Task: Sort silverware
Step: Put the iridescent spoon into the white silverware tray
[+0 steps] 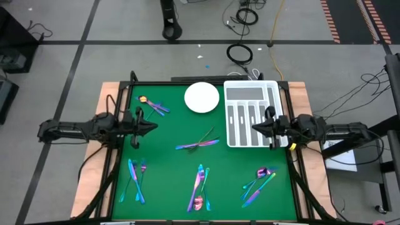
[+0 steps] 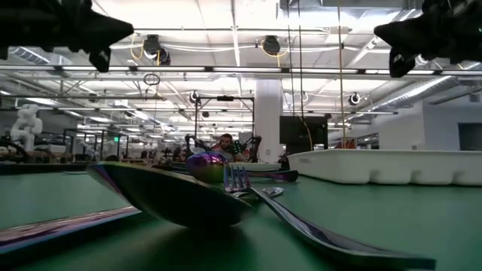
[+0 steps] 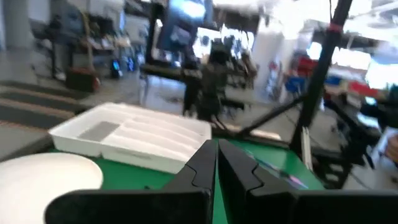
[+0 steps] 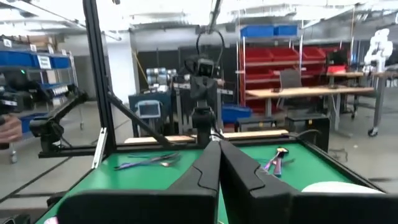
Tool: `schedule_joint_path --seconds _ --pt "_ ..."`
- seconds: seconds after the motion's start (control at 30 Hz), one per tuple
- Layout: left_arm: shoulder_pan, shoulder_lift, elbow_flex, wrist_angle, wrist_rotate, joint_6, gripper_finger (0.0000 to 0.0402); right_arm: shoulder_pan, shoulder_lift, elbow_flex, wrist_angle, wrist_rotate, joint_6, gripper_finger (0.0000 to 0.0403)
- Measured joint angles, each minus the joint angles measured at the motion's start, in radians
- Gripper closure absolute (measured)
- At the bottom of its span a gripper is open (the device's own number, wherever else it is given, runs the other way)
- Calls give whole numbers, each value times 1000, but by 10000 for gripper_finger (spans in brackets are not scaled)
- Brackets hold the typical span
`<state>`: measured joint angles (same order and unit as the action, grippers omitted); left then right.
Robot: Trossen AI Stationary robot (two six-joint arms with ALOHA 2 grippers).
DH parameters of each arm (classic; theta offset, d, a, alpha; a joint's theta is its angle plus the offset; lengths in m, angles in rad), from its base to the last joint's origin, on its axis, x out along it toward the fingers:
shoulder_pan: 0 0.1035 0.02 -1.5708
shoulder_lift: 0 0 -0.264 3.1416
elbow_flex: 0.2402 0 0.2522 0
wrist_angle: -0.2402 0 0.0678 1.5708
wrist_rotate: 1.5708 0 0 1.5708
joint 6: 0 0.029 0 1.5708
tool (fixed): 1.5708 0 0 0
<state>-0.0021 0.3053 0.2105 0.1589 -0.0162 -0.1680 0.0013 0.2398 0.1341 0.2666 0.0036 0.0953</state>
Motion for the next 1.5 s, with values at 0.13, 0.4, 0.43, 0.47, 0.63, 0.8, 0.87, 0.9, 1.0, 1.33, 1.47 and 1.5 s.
schedule_joint_path --seconds 0.13,0.4,0.43,0.47,0.63,0.8,0.87,0.9,1.0,1.33,1.47,1.5 --pt "-22 107 81 -38 12 24 384 0 141 130 -82 -3 5 392" --pt "-123 297 186 -42 -82 70 384 31 465 417 -256 -9 -32 347" --pt "-138 315 195 -41 -103 69 385 40 504 451 -263 -9 -47 341" --pt "-153 333 202 -42 -124 66 384 49 542 483 -268 -9 -62 335" --pt "-223 409 238 -42 -222 26 385 90 725 634 -307 -9 -136 312" --pt "-260 441 266 -116 -265 -42 385 100 903 762 -384 -8 -162 305" --pt "-261 441 280 -215 -266 -99 385 98 968 810 -434 -7 -167 305" --pt "-261 441 283 -258 -263 -132 385 95 1002 834 -456 -5 -169 305" --pt "-262 441 284 -347 -191 -185 385 82 1099 911 -538 -2 -193 305" --pt "-261 441 284 -404 -156 -114 385 72 1369 1142 -782 -3 -270 305" --pt "-261 441 284 -406 -149 -137 385 72 1434 1234 -912 -9 -353 305" --pt "-261 441 284 -409 -148 -138 385 70 1450 1258 -945 -9 -377 305"
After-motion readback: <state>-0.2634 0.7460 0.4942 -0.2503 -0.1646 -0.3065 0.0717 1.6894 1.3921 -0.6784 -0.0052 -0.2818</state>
